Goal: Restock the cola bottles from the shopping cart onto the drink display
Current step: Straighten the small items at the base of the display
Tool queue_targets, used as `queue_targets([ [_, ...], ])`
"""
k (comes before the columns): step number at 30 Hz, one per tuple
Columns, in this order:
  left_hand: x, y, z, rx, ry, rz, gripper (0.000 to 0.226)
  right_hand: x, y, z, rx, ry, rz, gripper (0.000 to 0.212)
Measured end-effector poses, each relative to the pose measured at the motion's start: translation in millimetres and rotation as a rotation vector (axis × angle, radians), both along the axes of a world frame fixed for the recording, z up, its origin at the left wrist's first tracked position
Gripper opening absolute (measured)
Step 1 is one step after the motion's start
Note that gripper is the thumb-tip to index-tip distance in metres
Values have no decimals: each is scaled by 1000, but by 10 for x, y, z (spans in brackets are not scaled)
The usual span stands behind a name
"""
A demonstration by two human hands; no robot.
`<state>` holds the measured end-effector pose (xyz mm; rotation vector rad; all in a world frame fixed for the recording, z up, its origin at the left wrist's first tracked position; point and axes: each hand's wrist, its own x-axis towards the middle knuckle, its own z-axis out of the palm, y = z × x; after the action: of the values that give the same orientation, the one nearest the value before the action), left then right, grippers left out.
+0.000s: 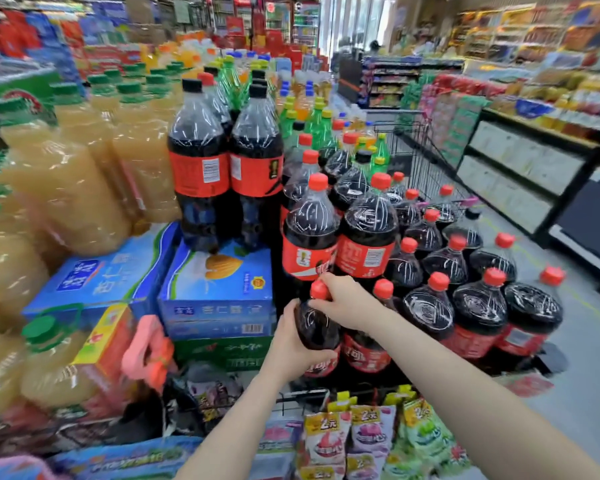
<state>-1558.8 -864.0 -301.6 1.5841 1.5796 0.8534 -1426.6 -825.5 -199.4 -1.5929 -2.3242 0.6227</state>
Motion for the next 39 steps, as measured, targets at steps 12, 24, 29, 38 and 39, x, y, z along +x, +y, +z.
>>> queue_targets([
  [12, -271, 111, 169, -6, 43, -167, 97, -168, -105, -67, 129, -13, -75, 38],
  [24, -20, -62, 5, 74, -13, -7, 132, 624, -132, 142, 249, 19, -127, 48],
  [29, 52, -57, -3, 100, 19, 27, 117, 791, -148, -71, 47, -12, -318, 40],
  [38, -106, -32, 61, 119, -5, -48, 105, 674, -167, -151, 138, -29, -343, 41],
  [39, -119, -33, 65, 121, -1, -54, 106, 677, -173, -158, 138, -14, -357, 41],
])
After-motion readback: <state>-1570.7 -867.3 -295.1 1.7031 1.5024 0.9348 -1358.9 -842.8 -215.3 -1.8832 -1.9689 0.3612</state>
